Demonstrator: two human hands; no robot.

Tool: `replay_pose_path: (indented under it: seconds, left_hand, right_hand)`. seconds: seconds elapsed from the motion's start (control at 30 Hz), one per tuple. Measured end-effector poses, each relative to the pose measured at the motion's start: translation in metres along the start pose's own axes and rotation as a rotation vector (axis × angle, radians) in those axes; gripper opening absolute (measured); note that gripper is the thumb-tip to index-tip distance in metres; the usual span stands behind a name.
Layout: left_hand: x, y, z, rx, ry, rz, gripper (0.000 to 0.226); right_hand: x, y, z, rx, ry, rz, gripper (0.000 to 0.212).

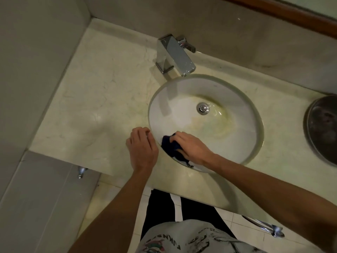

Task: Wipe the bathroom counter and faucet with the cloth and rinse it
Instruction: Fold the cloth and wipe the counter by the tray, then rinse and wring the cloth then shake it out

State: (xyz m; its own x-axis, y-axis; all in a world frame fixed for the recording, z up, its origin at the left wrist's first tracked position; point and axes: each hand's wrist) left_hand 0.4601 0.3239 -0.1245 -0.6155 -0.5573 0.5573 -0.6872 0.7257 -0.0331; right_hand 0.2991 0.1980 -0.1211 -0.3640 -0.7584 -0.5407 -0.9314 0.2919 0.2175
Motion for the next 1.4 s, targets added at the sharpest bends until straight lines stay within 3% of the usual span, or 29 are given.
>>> replay_pose_path:
  seconds: [0.27, 0.4, 0.57, 0.67, 0.77, 0.87, 0.93, 1.03, 1.1, 1.2, 1.3, 1.4]
  left_hand:
    - [-0.003, -0.001, 0.0, -0.008, 0.013, -0.015, 0.017]
    - [-0.003, -0.002, 0.0, -0.021, 0.045, -0.029, 0.018]
    - [0.0, -0.004, -0.003, -0.01, 0.124, -0.086, 0.026]
    - [0.025, -0.014, -0.008, -0.006, 0.328, -0.183, 0.036]
    - [0.079, -0.034, -0.012, -0.176, 0.587, -0.205, 0.056]
    - [0.134, -0.06, -0.012, -0.455, 0.76, -0.211, 0.086]
    - [0.154, -0.073, -0.007, -0.567, 0.852, -0.151, 0.079]
    - [0.173, -0.082, -0.002, -0.641, 0.947, -0.221, 0.079]
    - [0.182, -0.084, 0.0, -0.585, 0.899, -0.259, 0.06]
    - [0.193, -0.081, 0.006, -0.458, 0.807, -0.256, 0.033]
    - [0.201, -0.079, 0.013, -0.417, 0.702, -0.221, 0.043]
    - [0.192, -0.081, 0.021, -0.41, 0.636, -0.201, 0.062]
  right_hand:
    - [-0.013, -0.115, -0.029, 0.316, -0.23, 0.266, 0.025]
    - [0.006, -0.124, -0.061, 0.44, -0.365, 0.394, 0.023]
    - [0.017, -0.089, -0.09, 0.607, -0.887, 0.505, 0.027]
    - [0.031, -0.058, -0.1, 0.526, -1.223, 0.563, 0.027]
    - [0.039, -0.027, -0.11, 0.429, -1.48, 0.522, 0.033]
    - [0.041, -0.001, -0.121, 0.375, -1.67, 0.408, 0.039]
    - [0.047, 0.013, -0.126, 0.344, -1.713, 0.351, 0.041]
    - [0.063, 0.03, -0.134, 0.276, -1.737, 0.31, 0.035]
    - [0.073, 0.036, -0.137, 0.259, -1.663, 0.308, 0.034]
    - [0.076, 0.035, -0.13, 0.379, -1.409, 0.39, 0.031]
    - [0.063, 0.029, -0.119, 0.566, -1.036, 0.359, 0.024]
    - [0.055, 0.014, -0.107, 0.615, -0.679, 0.324, 0.022]
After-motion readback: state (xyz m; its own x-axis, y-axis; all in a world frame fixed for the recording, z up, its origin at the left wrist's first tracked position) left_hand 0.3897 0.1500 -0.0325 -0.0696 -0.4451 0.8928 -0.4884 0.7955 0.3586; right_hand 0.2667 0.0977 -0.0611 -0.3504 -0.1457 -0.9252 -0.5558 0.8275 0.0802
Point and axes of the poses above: each hand's wrist, its own y-axis away from the middle knuckle, its own z-axis out of the palm, x = y × z, and after that the axes turned 3 degrees about -x, right-handed
